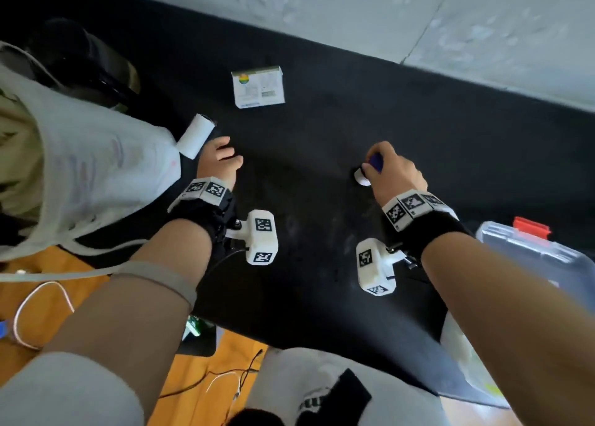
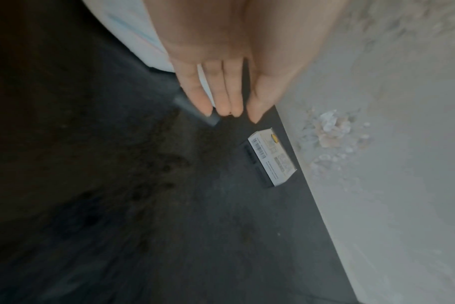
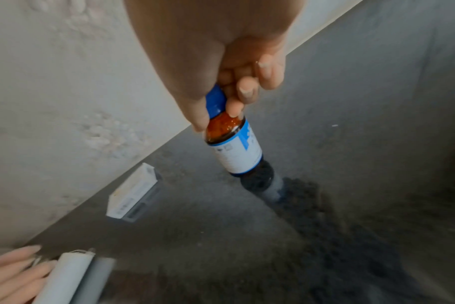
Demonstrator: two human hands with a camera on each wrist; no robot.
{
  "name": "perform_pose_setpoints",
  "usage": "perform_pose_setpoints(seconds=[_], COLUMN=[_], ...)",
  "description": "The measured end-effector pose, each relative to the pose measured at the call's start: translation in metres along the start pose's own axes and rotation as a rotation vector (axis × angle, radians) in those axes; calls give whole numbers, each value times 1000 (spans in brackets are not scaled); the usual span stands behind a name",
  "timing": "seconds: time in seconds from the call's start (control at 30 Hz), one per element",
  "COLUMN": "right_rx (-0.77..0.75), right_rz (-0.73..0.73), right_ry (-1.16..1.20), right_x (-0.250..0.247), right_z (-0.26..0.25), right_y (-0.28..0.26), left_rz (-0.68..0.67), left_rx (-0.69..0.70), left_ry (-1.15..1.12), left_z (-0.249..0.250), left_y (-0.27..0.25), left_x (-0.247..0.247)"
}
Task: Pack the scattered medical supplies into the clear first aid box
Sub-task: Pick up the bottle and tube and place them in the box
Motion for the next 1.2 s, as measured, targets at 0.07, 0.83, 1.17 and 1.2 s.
perform_pose_setpoints(seconds=[0.07,0.83,1.17,1.2], right_rx=[-87,-93,-124,-127], right_rz=[-12,64,83,83], right_ry=[-2,168,207,209], right_x=[6,40,40,40], right_z=[-17,-30,-34,-33], right_y=[8,23,41,42], left_rz=[56,-40,-384,-461], left_rx=[31,-160,414,416], left_ry=[67,680,1014,1090], left_z=[5,-5,67,66], left_y=[31,128,133,136], left_x=[0,-9,73,77])
Point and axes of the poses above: each hand's wrist, its own y-axis towards the middle knuckle, its own x-axis out of the palm, z = x × y, the point moved 1 cm from there along y, towards the middle knuckle, and after that the axes turned 7 degrees about x, right-handed, at the moved point
